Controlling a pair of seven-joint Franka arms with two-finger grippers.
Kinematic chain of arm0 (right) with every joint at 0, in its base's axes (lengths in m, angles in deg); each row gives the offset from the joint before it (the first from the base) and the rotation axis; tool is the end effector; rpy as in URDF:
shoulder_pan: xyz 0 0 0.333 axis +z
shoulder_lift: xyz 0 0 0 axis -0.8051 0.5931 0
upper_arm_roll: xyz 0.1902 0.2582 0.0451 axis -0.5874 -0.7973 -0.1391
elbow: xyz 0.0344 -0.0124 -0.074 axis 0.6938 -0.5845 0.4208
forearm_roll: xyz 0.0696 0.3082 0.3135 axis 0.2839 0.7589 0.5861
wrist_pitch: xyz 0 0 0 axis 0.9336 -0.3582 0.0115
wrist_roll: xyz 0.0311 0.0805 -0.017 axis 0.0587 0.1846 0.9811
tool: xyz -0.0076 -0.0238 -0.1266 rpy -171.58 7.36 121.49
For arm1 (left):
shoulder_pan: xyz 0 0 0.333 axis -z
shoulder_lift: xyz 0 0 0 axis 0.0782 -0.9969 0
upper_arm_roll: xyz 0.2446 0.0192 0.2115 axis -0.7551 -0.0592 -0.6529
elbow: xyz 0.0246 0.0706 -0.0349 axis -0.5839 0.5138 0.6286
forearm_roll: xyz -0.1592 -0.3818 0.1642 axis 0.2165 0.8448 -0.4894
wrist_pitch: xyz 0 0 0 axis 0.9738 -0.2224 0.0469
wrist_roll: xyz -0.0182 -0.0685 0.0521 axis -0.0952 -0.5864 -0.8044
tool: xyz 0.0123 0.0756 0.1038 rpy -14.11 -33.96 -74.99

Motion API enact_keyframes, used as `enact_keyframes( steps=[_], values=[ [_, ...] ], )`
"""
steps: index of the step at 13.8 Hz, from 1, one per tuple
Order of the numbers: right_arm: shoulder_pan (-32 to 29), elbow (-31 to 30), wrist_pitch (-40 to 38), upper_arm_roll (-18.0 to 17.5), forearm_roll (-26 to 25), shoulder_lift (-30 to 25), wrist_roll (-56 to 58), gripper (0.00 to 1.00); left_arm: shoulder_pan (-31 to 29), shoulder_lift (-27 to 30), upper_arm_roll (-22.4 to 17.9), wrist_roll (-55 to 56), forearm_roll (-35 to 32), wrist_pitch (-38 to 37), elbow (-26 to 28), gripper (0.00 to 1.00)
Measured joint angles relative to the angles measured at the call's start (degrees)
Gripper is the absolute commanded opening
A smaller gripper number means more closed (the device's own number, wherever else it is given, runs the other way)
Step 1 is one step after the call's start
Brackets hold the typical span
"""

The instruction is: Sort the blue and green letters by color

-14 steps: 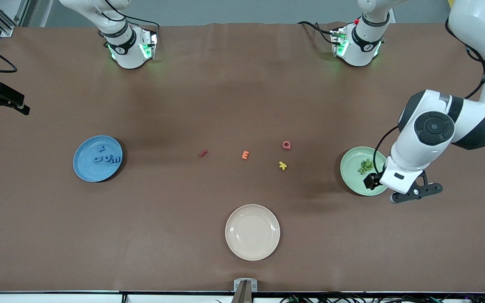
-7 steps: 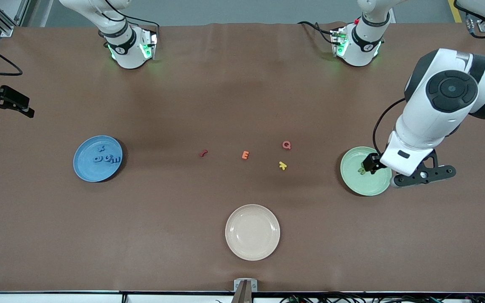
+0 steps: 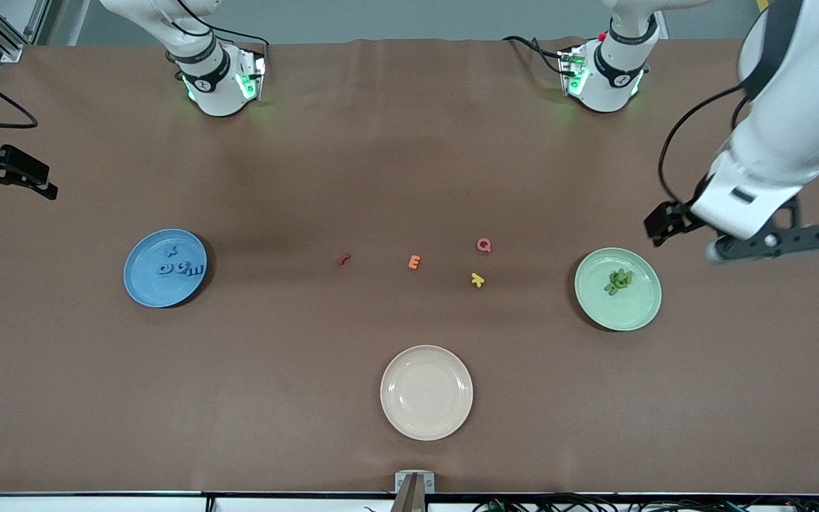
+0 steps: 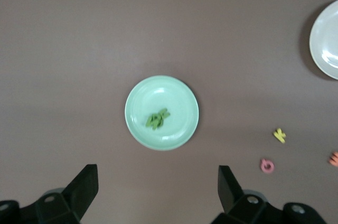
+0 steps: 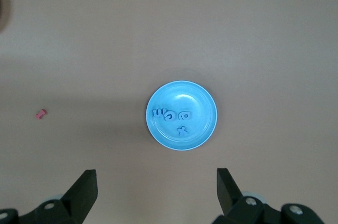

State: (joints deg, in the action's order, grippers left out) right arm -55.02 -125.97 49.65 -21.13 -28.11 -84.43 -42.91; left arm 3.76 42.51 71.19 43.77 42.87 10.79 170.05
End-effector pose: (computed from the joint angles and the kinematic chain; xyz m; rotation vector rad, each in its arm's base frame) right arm 0.5957 -0.0521 0.5982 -3.0974 -0.0968 -0.0219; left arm 0.6350 -0.1397 0.5807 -3.0676 -0.1267 -0.0645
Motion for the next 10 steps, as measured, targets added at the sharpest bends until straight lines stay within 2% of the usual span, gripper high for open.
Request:
enact_keyframes(
  steps=[1,3,6,10],
  values=[
    [0.0,-0.1,-1.0,0.0,0.0,0.0,0.0,1.00,1.5,1.7,-3.4,-1.8,2.2,-1.0,0.7,1.00],
    [0.0,-0.8,-3.0,-0.1,0.0,0.3,0.0,1.00,1.5,4.0,-6.6,-6.3,3.9,-2.4,2.2,1.00],
    [0.1,-1.0,-3.1,-0.1,-0.3,1.2,0.0,1.00,-1.6,6.3,-7.2,-9.5,4.2,-3.1,3.6,1.00],
    [0.1,-0.8,-3.9,-0.1,-2.4,1.2,0.0,1.00,-2.0,6.7,-7.0,-10.6,4.3,-2.9,3.9,1.00]
  ],
)
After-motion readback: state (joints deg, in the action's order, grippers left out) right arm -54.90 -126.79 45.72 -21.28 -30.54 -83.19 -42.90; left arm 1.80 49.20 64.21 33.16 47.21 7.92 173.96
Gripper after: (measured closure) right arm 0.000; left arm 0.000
